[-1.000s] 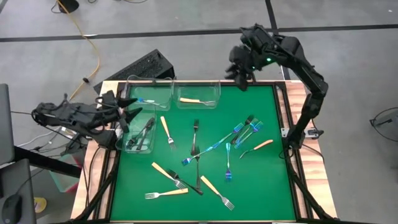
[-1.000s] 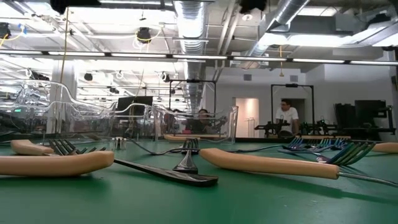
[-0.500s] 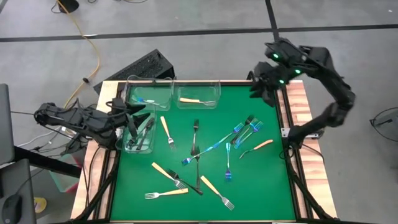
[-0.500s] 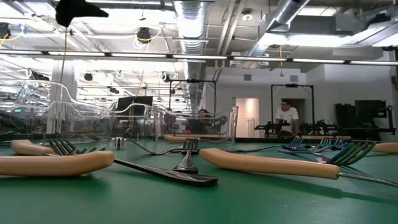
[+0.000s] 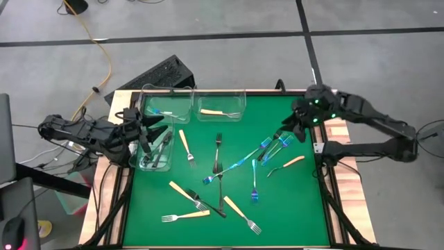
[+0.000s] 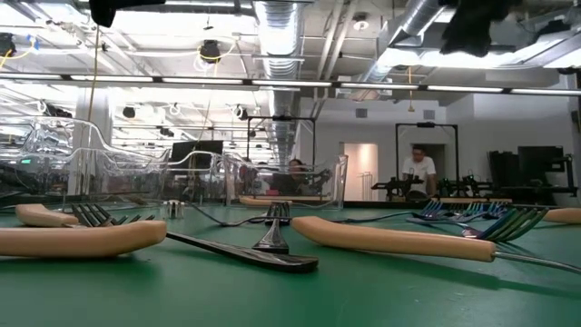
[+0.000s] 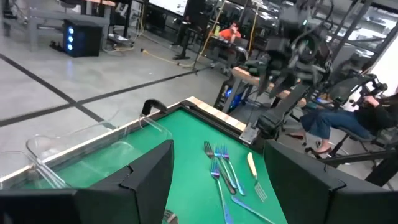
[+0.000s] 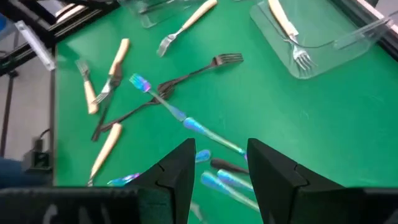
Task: Sort silverware by color (type)
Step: Put the iridescent fork into the top left transparent bin
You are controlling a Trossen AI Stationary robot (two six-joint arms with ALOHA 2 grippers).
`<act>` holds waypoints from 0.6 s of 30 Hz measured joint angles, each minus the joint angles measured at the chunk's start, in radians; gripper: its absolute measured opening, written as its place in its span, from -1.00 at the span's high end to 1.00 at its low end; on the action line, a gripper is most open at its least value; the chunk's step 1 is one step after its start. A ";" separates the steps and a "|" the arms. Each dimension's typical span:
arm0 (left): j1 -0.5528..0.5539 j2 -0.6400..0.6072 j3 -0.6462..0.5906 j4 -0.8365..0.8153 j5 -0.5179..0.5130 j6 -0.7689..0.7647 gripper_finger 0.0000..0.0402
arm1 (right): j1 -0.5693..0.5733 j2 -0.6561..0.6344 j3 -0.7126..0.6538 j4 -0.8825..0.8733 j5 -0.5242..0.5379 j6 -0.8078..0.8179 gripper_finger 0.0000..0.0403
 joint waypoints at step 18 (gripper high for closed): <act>0.005 -0.008 0.000 -0.175 -0.019 -0.055 -0.16 | 0.081 0.233 -0.269 0.289 0.135 -0.102 0.19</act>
